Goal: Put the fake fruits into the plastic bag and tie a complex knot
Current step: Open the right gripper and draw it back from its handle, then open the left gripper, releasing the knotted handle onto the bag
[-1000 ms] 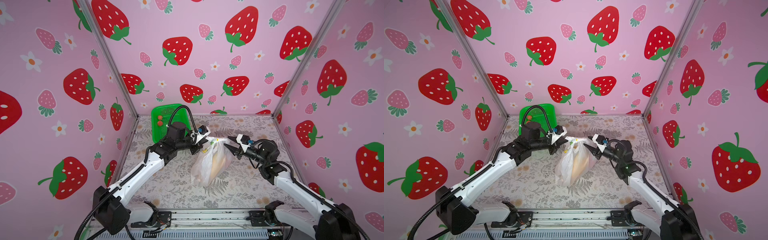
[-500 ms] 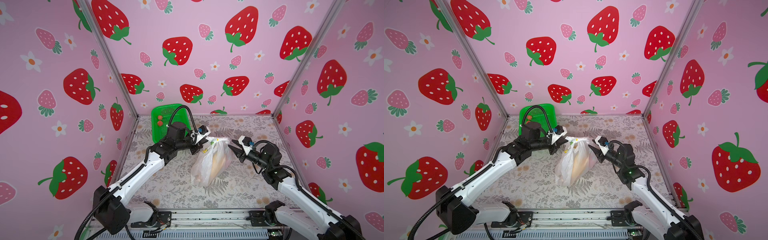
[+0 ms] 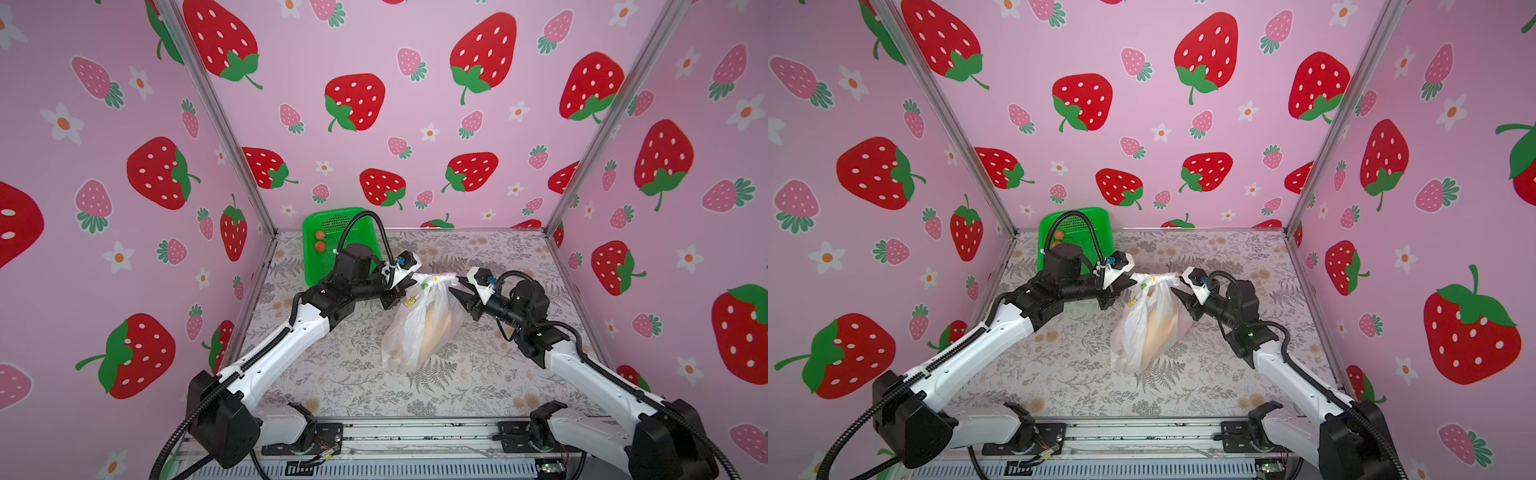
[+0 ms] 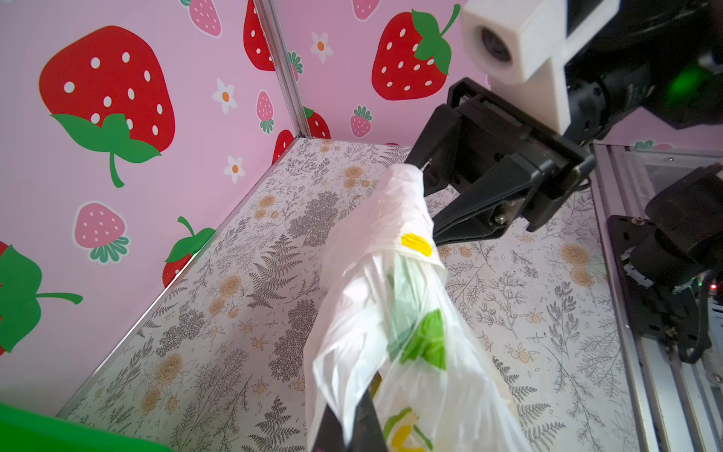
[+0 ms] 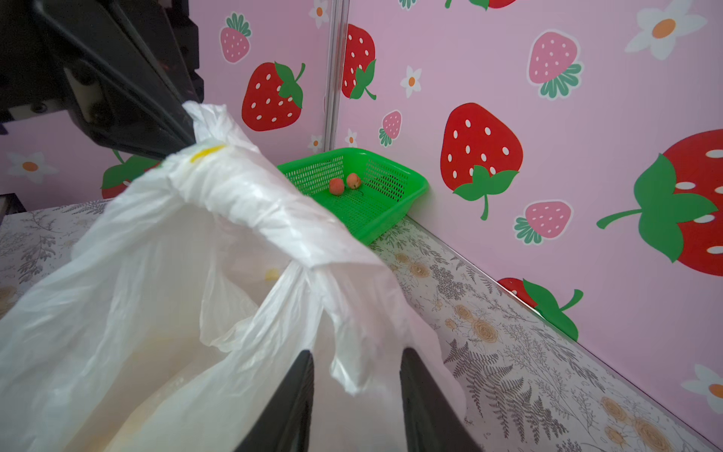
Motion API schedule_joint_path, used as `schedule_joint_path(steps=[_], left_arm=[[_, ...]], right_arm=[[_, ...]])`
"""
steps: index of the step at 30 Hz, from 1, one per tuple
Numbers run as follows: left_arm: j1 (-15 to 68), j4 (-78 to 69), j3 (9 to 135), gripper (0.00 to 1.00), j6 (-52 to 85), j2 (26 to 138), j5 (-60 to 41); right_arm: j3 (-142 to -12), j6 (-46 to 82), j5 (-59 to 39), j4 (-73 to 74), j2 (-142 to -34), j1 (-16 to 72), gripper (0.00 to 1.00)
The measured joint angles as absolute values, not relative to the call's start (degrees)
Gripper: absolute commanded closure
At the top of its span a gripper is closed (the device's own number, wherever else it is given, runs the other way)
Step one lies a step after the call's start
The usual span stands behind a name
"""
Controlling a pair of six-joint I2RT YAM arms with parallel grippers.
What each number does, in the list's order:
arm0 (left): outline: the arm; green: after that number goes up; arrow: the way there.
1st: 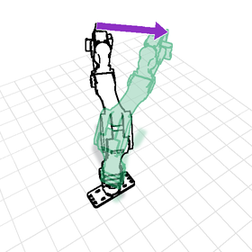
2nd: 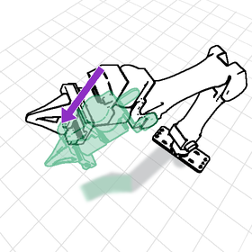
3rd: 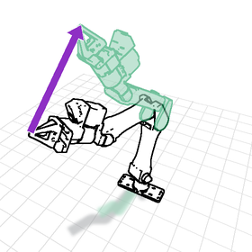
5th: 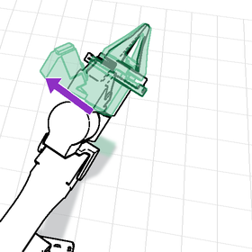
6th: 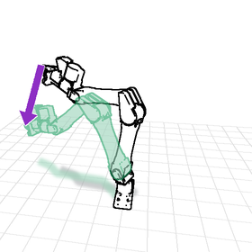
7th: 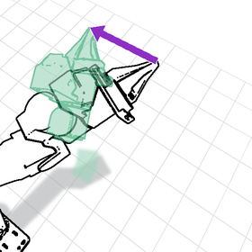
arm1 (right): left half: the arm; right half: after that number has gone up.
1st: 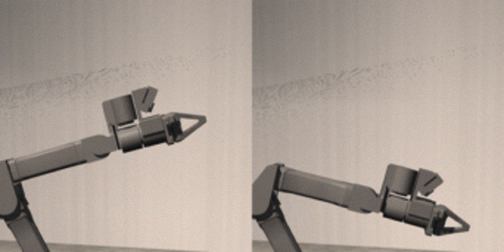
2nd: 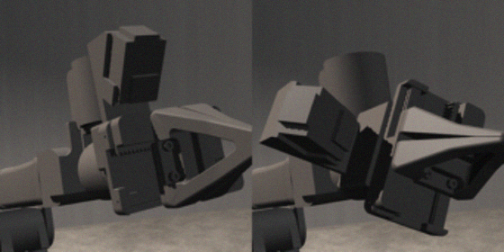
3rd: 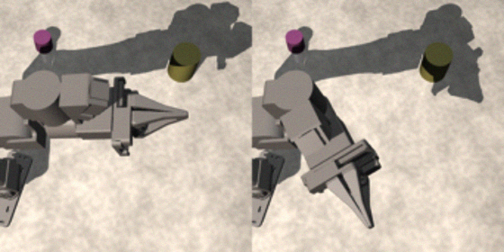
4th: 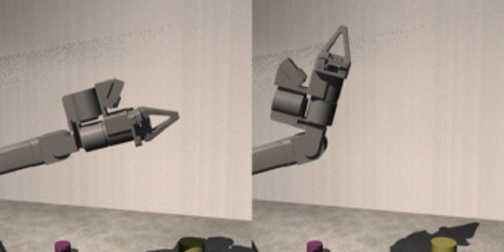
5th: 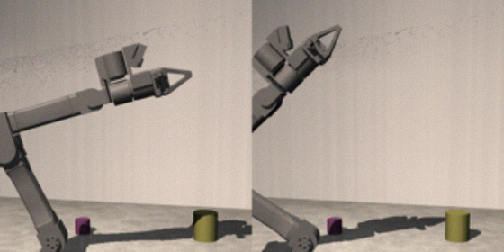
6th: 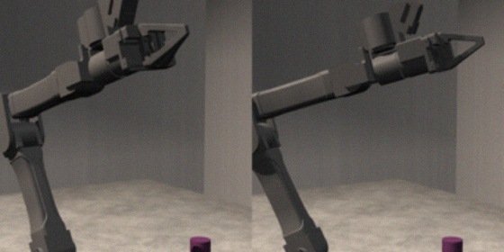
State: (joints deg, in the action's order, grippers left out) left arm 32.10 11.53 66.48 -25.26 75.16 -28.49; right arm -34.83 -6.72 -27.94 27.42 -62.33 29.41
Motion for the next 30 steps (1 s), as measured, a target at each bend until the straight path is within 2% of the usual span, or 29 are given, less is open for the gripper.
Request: schedule_joint_path(steps=[7,14,23,30], left_arm=[[32.1,11.5,66.5,1.00,-25.3,75.2,-28.5],[32.1,11.5,66.5,1.00,-25.3,75.2,-28.5],[31.4,9.0,64.6,1.00,-21.3,73.1,-23.0],[26.5,4.9,59.5,1.00,-12.7,71.2,-14.7]], right_arm=[[-35.5,-6.7,-29.5,28.6,-62.5,29.4,0.62],[-36.7,-5.3,-30.0,28.8,-63.9,29.4,1.00],[-36.2,0.3,-21.1,19.6,-59.6,29.7,1.00],[-30.5,8.6,-13.9,11.7,-53.5,28.5,1.00]])
